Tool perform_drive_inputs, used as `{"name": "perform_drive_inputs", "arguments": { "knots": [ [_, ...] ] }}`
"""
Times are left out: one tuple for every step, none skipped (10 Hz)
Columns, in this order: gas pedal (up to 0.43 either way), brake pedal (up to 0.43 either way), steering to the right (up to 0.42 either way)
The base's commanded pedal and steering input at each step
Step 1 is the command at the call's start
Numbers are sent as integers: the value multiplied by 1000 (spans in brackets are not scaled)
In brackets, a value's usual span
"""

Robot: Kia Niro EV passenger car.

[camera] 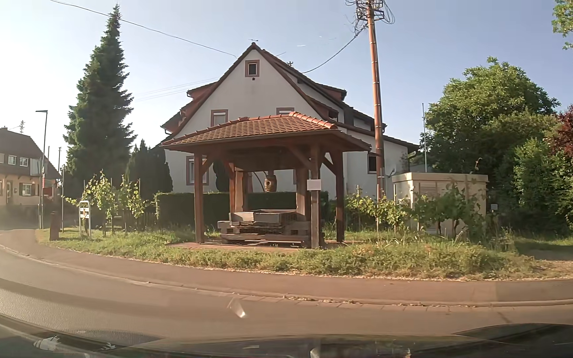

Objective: Follow the waypoints while adhering to traffic rules and regulations

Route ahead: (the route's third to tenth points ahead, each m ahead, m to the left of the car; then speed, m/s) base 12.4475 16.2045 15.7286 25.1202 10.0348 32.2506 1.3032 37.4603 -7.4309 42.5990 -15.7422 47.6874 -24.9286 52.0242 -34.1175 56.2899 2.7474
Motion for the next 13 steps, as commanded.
{"name": "perform_drive_inputs", "arguments": {
  "knots": [
    [87, 0, -486],
    [87, 0, -511],
    [87, 0, -523],
    [87, 0, -542],
    [87, 0, -556],
    [87, 0, -565],
    [87, 0, -569],
    [98, 0, -569],
    [118, 0, -570],
    [130, 0, -570],
    [130, 0, -570],
    [138, 0, -568],
    [138, 0, -562]
  ]
}}
